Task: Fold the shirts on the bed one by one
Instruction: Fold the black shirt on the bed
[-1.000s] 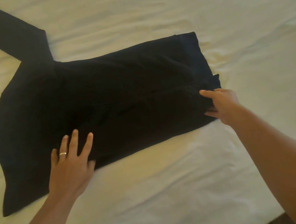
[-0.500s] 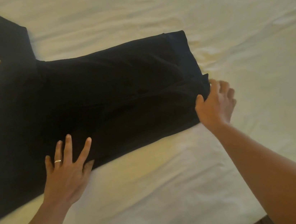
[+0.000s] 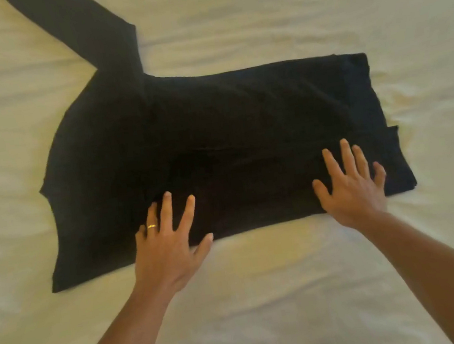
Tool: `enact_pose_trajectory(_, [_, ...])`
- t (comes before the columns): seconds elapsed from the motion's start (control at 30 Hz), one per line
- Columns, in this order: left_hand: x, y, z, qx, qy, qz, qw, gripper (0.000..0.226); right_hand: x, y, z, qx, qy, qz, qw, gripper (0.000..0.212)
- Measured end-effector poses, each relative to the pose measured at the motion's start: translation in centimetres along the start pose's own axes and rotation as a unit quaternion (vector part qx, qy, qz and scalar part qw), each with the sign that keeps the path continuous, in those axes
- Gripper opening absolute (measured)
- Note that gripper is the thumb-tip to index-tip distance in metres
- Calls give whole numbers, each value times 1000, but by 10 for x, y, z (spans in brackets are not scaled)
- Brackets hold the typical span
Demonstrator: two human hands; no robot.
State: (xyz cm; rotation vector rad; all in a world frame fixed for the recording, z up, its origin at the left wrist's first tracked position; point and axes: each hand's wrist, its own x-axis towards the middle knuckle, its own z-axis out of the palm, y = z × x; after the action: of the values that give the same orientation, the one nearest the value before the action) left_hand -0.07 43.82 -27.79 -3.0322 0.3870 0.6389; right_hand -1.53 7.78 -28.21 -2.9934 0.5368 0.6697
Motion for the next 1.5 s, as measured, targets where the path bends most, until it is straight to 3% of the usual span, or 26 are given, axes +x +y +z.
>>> enact_pose_trajectory(0.1, [4,-19,-21,-93,81,-32,992,74,-1,-51,-22,55,80,-14,995,57])
enact_pose_trajectory(0.2, [13,-61,-24,-87,171,-83,978,59,5,-125,-36,132,131,-161,969,40])
enact_pose_trajectory(0.33, [27,-110,-15,-93,158,-118,976,54,19,-220,-55,175,86,-307,931,40])
enact_pose_trajectory(0.5, [37,-135,-10,-70,133,-79,985,52,44,-270,-66,58,-19,-364,929,43])
enact_pose_trajectory(0.6, [36,-138,-7,-66,131,-62,987,44,55,-273,-62,-21,-49,-365,929,37])
enact_pose_trajectory(0.8, [32,-155,9,-118,126,-131,976,34,69,-252,-47,0,-31,-277,960,33])
enact_pose_trajectory(0.9, [36,-144,7,-91,124,-149,977,33,63,-254,-42,-55,49,-279,957,37])
enact_pose_trajectory(1.0, [33,-130,-6,-42,169,-164,971,28,44,-258,-42,-48,151,-276,948,41])
enact_pose_trajectory(1.1, [26,-102,-9,-37,206,-47,977,44,10,-257,-28,16,207,-334,920,38])
enact_pose_trajectory(1.17, [22,-90,3,-50,157,13,986,54,-9,-247,-10,27,180,-391,902,40])
enact_pose_trajectory(1.3, [19,-111,30,-49,59,-11,997,72,-14,-197,18,-89,28,-379,920,64])
enact_pose_trajectory(1.4, [21,-115,30,-42,30,-23,998,78,-5,-157,17,-134,10,-358,924,72])
enact_pose_trajectory(1.5, [12,-97,17,-27,52,-36,998,84,-7,-121,11,-133,1,-360,923,78])
